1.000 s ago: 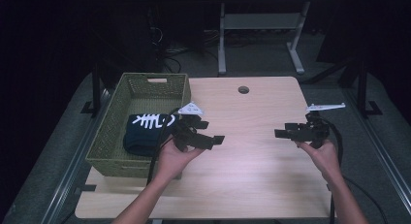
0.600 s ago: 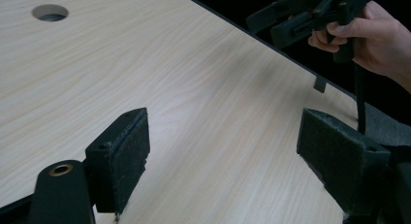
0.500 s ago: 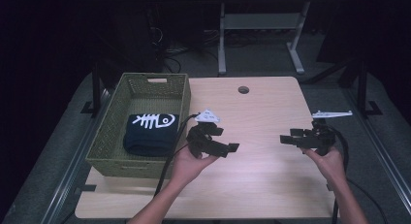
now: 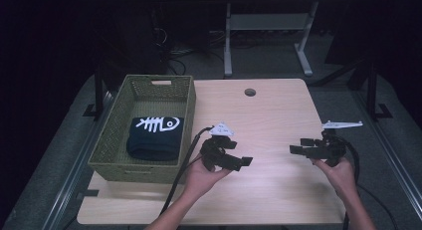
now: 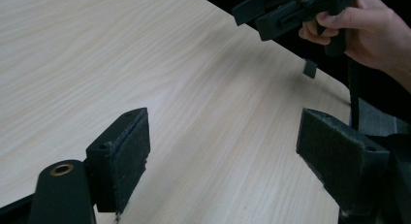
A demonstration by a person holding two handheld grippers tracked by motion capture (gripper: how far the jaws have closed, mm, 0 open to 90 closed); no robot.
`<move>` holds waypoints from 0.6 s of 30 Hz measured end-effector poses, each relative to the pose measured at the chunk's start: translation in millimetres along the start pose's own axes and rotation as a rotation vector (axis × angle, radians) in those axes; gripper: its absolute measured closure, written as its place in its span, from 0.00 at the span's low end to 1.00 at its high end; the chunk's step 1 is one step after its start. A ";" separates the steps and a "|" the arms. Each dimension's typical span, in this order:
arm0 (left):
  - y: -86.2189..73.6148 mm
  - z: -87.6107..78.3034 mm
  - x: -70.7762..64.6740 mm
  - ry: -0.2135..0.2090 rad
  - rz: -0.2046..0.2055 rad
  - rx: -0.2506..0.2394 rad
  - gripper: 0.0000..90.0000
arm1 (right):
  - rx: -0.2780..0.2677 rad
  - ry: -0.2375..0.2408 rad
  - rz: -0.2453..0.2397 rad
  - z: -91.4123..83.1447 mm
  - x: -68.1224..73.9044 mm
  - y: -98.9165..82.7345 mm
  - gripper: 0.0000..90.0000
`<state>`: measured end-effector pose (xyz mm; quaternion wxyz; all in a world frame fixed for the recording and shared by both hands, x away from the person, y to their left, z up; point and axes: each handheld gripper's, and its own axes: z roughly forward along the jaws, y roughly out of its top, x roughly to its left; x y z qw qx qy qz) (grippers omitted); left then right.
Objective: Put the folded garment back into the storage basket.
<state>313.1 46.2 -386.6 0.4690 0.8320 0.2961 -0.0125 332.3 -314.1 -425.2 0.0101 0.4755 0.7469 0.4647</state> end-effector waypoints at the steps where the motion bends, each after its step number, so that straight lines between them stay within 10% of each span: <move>1: -1.7 1.2 -0.8 -0.003 0.002 -0.002 0.21 | -0.001 0.000 0.002 0.2 -0.3 -2.0 0.23; 18: -53.6 5.8 -11.2 -0.008 0.034 -0.019 0.22 | -0.051 -0.054 -0.028 -9.5 17.1 -44.8 0.25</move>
